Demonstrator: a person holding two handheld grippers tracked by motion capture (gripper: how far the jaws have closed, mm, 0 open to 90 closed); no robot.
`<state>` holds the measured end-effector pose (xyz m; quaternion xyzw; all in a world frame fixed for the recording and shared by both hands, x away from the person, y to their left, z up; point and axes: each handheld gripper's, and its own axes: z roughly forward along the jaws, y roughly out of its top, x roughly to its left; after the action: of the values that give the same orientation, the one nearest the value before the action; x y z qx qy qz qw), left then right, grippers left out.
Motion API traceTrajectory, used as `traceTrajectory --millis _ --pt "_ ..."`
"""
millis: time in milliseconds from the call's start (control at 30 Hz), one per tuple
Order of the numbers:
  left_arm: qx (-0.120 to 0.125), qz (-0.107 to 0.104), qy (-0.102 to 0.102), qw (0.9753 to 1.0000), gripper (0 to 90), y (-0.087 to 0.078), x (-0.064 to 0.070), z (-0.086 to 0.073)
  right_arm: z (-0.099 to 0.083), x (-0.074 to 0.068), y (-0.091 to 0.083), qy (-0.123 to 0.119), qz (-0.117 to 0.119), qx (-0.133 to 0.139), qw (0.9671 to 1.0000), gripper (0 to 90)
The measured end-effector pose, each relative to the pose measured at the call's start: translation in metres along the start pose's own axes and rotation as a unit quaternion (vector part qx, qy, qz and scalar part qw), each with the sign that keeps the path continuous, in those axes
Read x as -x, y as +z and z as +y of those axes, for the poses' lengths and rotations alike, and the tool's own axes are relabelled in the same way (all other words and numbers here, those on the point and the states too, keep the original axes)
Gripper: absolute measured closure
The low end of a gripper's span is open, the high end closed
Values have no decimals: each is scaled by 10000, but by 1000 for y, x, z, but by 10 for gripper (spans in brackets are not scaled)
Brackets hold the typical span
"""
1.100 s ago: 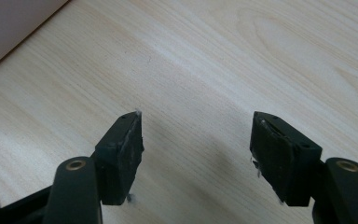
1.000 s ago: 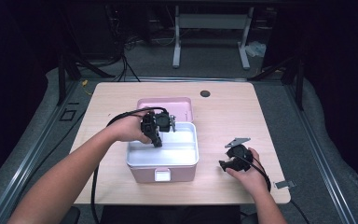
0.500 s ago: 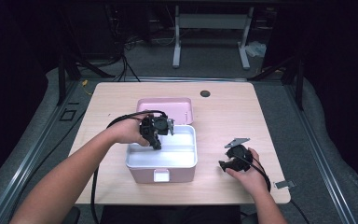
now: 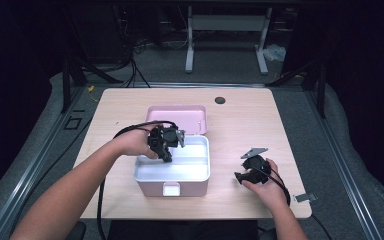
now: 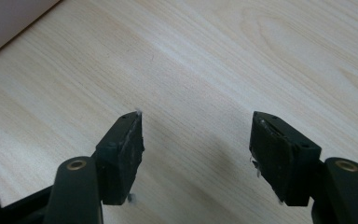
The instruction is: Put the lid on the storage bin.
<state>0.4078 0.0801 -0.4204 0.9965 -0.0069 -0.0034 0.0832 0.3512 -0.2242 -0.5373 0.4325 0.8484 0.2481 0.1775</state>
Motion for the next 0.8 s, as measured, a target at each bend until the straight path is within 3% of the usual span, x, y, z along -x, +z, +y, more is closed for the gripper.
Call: traceTrajectory --millis 300,433,500,600,700,800 --pt "98 66 -190 9997 878 0 2 -2 2 0 0 77 36 68 9999 342" --pt "53 164 -213 9996 877 0 5 -1 9 3 0 168 228 112 9995 342" --pt "57 214 -222 9995 876 1 7 -1 20 5 -3 282 344 192 9988 342" --pt "86 180 -228 9995 875 1 6 -2 31 5 -4 243 479 239 9983 366" --pt "110 143 -232 9996 875 1 5 -2 44 2 -6 47 382 214 9990 376" --pt "106 149 -220 9996 875 1 4 -2 60 2 -6 40 353 188 9992 385"
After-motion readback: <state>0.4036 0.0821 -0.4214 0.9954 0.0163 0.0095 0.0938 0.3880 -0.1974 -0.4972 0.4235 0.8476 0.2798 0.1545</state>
